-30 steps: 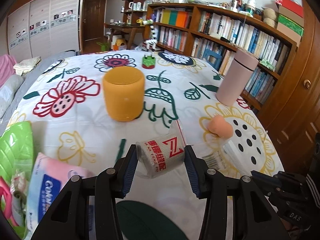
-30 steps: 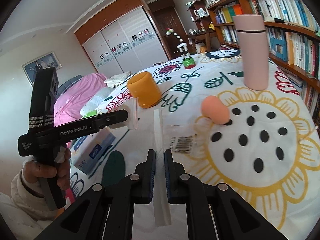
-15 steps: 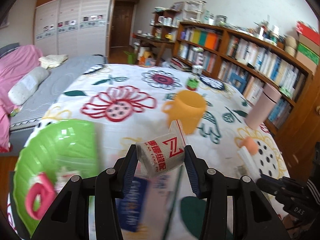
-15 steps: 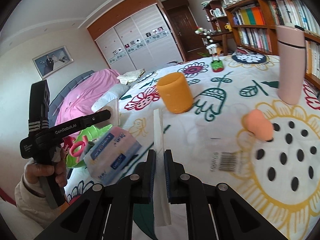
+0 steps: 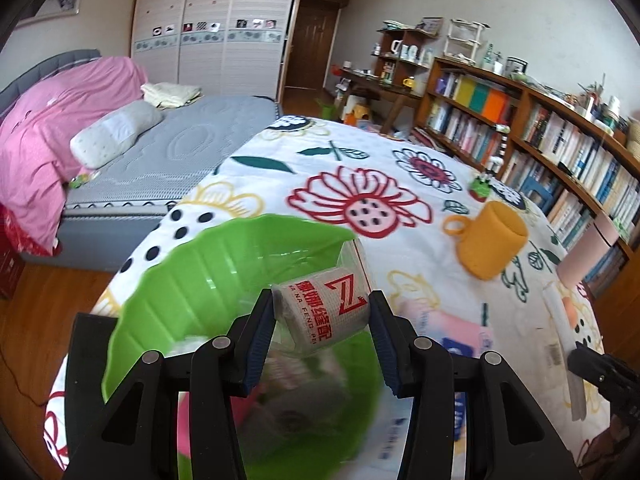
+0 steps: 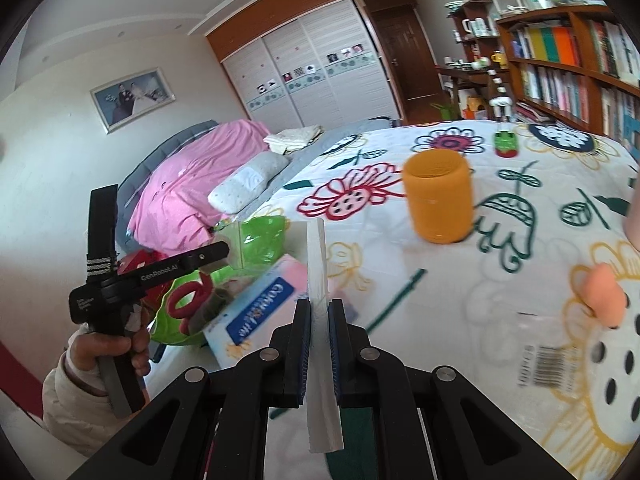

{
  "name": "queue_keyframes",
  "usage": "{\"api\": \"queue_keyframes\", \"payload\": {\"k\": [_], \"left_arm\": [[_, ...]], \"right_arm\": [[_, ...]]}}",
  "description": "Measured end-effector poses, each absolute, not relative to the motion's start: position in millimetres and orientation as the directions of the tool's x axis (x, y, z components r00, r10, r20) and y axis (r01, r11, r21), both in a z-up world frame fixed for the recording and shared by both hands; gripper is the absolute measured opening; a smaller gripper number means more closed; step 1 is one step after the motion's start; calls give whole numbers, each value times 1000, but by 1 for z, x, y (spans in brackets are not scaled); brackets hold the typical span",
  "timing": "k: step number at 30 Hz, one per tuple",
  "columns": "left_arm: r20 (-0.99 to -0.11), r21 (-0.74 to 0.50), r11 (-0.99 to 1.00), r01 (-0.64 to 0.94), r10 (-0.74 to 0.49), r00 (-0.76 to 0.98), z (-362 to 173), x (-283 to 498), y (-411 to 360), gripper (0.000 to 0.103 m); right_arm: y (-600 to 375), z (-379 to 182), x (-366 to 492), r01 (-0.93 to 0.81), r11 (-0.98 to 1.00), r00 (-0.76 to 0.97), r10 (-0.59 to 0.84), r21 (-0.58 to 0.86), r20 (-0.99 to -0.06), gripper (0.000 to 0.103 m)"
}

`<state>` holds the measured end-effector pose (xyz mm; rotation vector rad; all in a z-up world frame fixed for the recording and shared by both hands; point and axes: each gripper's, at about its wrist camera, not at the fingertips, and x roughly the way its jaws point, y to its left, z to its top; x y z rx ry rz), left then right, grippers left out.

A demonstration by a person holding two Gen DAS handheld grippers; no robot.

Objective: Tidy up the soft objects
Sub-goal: 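Carry the white roll into the green plate and open the left gripper while the right carries the strip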

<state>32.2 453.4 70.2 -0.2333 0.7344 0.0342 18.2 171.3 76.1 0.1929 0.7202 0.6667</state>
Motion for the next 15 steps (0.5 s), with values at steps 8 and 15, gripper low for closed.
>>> {"api": "queue_keyframes", "payload": {"k": [8, 15], "left_arm": [[-678, -218, 964, -151, -39, 734, 60, 31, 483, 57], [-670, -222, 954, -201, 0, 742, 58, 24, 507, 61]], "right_arm": [[212, 82, 29, -553, 746, 517, 657, 371, -549, 10], [251, 87, 42, -605, 715, 482, 680, 352, -553, 10]]}}
